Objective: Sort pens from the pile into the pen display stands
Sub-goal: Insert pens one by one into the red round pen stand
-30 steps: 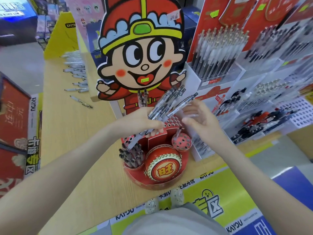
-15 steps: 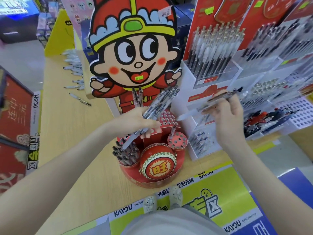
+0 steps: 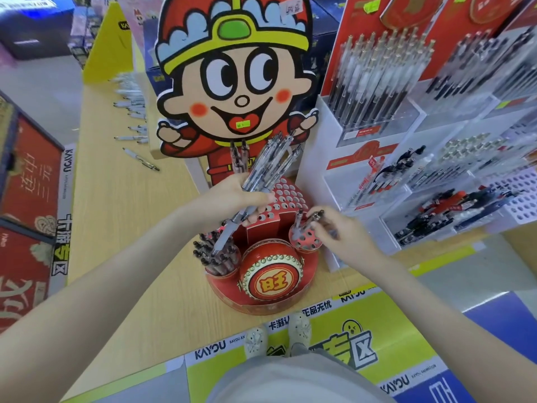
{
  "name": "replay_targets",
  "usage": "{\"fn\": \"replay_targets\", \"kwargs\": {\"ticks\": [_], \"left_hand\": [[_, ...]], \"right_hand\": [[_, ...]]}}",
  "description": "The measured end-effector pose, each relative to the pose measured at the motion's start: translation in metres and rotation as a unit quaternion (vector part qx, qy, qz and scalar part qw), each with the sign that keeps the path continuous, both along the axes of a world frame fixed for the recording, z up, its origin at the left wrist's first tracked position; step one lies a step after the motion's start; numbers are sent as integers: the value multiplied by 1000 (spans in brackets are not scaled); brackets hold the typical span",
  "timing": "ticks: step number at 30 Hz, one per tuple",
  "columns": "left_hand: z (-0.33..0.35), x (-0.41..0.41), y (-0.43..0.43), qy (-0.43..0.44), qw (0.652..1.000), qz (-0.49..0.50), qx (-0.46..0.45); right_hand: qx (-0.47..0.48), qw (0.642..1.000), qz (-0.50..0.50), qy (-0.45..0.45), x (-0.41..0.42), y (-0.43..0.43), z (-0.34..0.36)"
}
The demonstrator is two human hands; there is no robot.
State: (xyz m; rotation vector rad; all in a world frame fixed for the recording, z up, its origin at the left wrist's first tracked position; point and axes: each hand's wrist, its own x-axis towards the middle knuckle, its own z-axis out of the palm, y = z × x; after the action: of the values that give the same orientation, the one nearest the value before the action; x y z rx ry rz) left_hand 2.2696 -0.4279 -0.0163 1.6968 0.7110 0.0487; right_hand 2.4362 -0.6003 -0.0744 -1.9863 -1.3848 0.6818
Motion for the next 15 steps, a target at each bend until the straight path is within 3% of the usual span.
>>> {"fn": "replay_targets", "kwargs": {"ticks": [11, 13, 15], "left_hand": [[4, -8, -4, -4, 996, -24, -86], [6, -8, -6, -16, 995, -43, -84], [7, -6, -9, -20, 995, -52, -88]], "right_hand": [[-79, 989, 13, -122, -8, 16, -7], [-45, 995, -39, -81, -6, 13, 3], [55, 994, -94, -20, -10, 9, 21]]}}
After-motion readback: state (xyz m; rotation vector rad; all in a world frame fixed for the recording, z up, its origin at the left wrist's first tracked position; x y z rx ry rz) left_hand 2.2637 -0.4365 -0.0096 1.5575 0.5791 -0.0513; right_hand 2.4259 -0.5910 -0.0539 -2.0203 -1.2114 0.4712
